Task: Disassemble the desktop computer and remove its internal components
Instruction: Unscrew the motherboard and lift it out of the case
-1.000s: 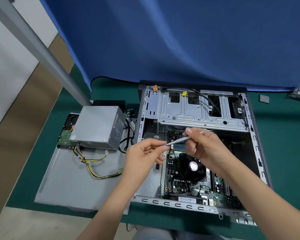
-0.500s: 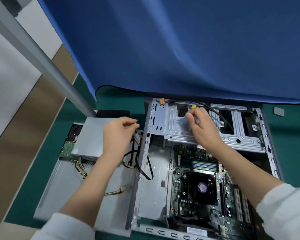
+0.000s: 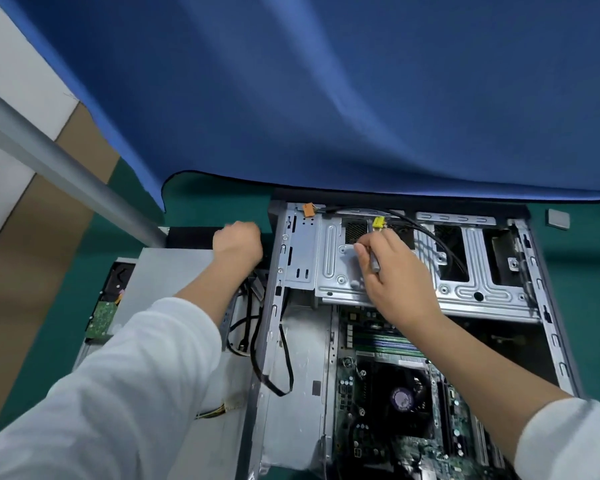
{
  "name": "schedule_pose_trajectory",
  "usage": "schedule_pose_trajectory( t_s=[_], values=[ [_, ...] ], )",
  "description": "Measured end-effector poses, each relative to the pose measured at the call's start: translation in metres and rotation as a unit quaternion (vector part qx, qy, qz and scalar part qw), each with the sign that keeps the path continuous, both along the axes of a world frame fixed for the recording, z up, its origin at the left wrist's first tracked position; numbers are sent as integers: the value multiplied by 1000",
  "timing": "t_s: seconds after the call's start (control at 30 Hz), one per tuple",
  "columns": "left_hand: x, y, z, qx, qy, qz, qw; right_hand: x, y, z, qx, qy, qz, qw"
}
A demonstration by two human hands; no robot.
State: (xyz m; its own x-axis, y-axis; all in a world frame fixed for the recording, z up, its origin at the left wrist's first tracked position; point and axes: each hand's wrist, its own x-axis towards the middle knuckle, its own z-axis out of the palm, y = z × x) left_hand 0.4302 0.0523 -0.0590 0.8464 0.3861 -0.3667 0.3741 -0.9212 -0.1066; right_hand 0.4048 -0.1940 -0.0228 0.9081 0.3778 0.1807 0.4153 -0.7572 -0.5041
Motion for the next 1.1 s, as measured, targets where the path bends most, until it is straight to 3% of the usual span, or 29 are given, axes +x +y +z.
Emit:
schedule_pose_trajectory(
  t_s=[0.33, 0.6, 0.77, 0.97, 1.1],
  values=[
    [23, -4, -22, 7, 77, 46, 996, 2, -3, -1, 18, 2, 5, 1000],
    [18, -5, -19, 14, 75, 46, 996, 3, -5, -3, 6, 7, 6, 1000],
    [-2, -9, 11, 25, 14, -32, 999, 3, -5, -3, -8, 7, 14, 1000],
    [-59, -21, 44, -125, -133, 31, 983, 2, -5, 0, 15, 22, 15, 1000],
    [-110, -44, 52, -216, -192, 71, 955, -4, -11, 9, 110, 90, 0, 990]
  ],
)
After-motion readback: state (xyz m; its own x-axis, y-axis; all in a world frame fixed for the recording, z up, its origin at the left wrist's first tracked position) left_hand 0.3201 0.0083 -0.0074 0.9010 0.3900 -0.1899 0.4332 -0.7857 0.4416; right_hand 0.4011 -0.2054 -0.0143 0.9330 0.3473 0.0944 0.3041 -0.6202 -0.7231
